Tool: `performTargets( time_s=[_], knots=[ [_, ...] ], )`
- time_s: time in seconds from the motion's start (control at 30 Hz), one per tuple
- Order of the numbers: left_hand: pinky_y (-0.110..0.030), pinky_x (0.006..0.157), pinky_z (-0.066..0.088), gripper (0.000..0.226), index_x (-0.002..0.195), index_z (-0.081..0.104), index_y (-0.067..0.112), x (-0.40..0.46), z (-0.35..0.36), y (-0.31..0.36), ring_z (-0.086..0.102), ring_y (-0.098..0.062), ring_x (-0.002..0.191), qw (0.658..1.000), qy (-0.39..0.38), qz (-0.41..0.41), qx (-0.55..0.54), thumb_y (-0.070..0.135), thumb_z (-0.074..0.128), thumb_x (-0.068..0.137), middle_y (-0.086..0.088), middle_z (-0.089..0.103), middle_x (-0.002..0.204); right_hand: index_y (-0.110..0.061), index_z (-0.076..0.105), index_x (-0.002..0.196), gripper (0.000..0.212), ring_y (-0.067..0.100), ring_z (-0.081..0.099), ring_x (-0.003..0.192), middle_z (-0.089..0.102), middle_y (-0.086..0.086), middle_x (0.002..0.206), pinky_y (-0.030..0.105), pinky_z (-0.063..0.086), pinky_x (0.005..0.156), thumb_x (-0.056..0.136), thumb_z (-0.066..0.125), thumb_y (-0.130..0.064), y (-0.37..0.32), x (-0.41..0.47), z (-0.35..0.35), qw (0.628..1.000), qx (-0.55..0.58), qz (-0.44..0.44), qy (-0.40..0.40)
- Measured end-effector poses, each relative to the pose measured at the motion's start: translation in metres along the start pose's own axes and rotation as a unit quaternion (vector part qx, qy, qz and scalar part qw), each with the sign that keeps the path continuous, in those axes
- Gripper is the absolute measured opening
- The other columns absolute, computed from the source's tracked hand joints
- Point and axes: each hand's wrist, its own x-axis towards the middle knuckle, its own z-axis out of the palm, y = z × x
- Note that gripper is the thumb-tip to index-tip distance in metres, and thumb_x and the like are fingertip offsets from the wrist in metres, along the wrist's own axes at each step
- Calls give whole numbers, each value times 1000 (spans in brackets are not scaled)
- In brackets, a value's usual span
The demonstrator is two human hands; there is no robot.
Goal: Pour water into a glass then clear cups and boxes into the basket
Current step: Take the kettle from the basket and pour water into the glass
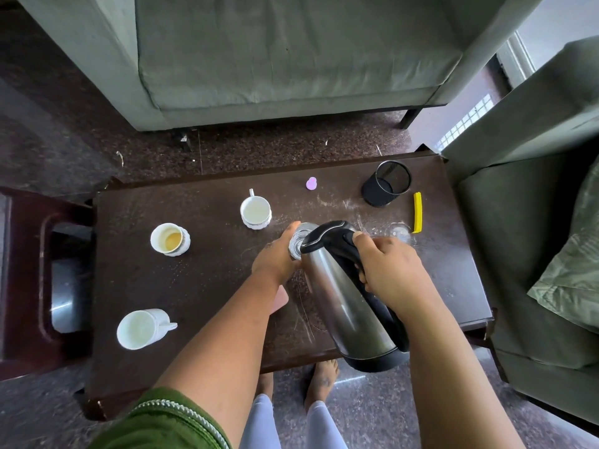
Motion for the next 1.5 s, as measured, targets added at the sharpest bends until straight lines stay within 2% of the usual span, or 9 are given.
performTargets(
  time_s=[0.2, 0.47, 0.8, 1.2, 1.33, 1.5],
  knots=[
    [-41, 101, 37, 81, 148, 15, 46, 1, 0, 0, 47, -31, 131, 1000, 2, -4, 0, 35, 60, 82, 3, 50, 144, 2, 62, 77, 55, 38, 64, 81, 69, 21, 80, 47, 52, 80, 94, 38, -44, -1, 3, -2, 1000, -16, 6, -6],
    [-40, 97, 38, 81, 146, 14, 49, 2, 0, -3, 50, -31, 128, 1000, -4, -9, -1, 42, 57, 78, 1, 52, 142, -1, 62, 76, 53, 40, 64, 85, 69, 21, 83, 50, 53, 86, 93, 38, -45, -3, 6, 1, 1000, -21, 11, -10],
    [-40, 93, 41, 80, 146, 13, 50, 6, 5, -10, 53, -31, 125, 1000, 13, 4, 13, 37, 60, 83, 0, 58, 134, 5, 59, 77, 57, 41, 65, 83, 69, 22, 80, 54, 55, 84, 91, 40, -47, -5, 9, 1, 1000, -11, 12, -3],
    [-41, 100, 39, 82, 150, 10, 45, 6, 4, -12, 50, -31, 129, 999, 15, 14, 32, 40, 61, 86, 0, 52, 143, 6, 61, 85, 59, 43, 65, 81, 68, 24, 80, 55, 56, 80, 90, 39, -48, -3, 7, 0, 1000, -4, 28, -4],
    [-40, 98, 40, 81, 150, 11, 45, 5, 2, -10, 51, -30, 127, 999, 15, 15, 34, 36, 60, 86, 0, 53, 141, 9, 58, 85, 63, 42, 64, 76, 68, 27, 82, 57, 56, 80, 86, 39, -51, -5, 6, 1, 1000, 4, 28, -2],
    [-42, 97, 41, 80, 149, 11, 46, 3, 3, -9, 52, -31, 126, 999, 13, 11, 36, 39, 59, 86, -1, 55, 139, 9, 58, 82, 61, 43, 64, 80, 68, 26, 82, 57, 56, 80, 86, 40, -50, -5, 6, 1, 1000, 0, 28, 0]
  ],
)
